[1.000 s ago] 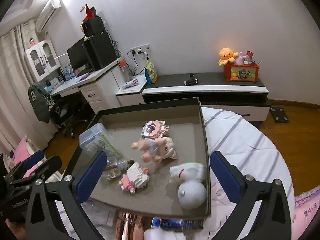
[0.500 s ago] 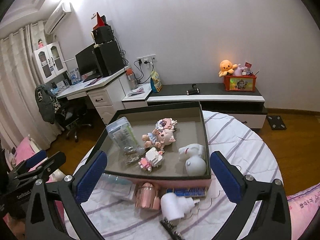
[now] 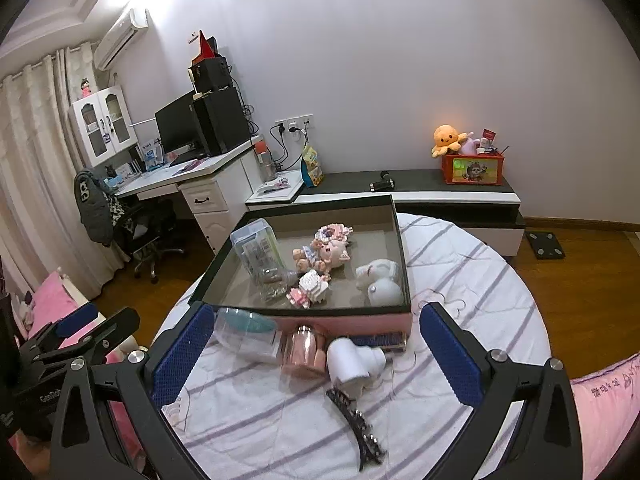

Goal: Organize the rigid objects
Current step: 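Withdraw both tools from the tray box and hover over remaining toys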

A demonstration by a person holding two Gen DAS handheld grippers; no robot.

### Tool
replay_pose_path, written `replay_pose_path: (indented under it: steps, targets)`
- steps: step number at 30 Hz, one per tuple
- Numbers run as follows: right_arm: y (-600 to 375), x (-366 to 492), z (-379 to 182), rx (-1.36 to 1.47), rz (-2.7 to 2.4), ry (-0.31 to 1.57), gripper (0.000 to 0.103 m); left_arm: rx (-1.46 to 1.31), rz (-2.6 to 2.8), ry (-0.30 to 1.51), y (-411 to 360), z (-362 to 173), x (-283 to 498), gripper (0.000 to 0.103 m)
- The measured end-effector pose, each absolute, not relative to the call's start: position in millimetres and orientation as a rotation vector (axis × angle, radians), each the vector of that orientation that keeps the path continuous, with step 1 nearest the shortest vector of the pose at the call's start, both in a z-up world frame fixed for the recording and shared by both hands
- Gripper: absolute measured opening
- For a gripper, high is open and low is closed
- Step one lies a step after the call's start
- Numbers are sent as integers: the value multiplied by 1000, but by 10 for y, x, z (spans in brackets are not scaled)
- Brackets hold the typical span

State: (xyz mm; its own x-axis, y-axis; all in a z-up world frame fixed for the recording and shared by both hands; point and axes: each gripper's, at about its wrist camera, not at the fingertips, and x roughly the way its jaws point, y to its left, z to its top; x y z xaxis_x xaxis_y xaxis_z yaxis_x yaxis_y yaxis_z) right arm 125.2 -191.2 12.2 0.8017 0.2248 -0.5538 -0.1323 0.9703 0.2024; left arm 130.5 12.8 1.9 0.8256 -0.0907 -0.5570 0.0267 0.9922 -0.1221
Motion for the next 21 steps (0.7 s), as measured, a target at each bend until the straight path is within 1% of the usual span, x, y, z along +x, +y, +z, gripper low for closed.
replay_pose_path:
  steps: [21]
  targets:
    - [-1967,782,123,163,186,605,103,-99,-80,599,20,-1,859,103]
